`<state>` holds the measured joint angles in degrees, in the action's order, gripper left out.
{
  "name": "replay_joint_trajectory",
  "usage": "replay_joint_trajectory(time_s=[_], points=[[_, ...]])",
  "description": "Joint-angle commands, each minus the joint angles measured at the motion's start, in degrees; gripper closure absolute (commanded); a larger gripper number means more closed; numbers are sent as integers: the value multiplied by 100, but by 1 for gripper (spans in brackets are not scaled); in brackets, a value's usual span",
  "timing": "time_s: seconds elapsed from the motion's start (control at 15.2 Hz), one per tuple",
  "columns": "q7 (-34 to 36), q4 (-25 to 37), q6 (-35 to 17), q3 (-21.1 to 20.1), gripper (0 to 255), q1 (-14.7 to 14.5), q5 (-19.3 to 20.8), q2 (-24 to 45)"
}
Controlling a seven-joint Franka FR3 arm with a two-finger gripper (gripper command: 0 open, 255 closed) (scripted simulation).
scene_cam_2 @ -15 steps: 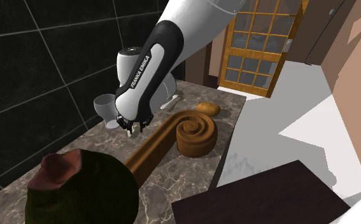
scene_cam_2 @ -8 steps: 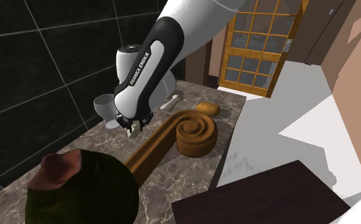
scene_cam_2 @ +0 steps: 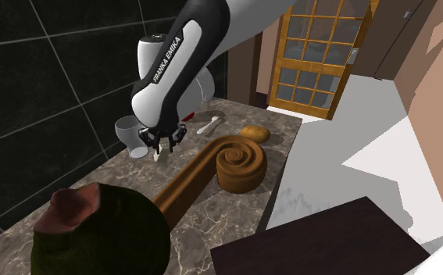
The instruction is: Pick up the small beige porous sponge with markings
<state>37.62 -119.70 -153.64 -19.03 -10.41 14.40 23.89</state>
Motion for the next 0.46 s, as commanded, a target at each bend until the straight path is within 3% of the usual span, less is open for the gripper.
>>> replay_joint_trajectory(time_s=[0.0,0.4], points=[[-57,-2,110,-57,255,47,-74,-113],[-170,17,359,-168,255,132,-236,-353]])
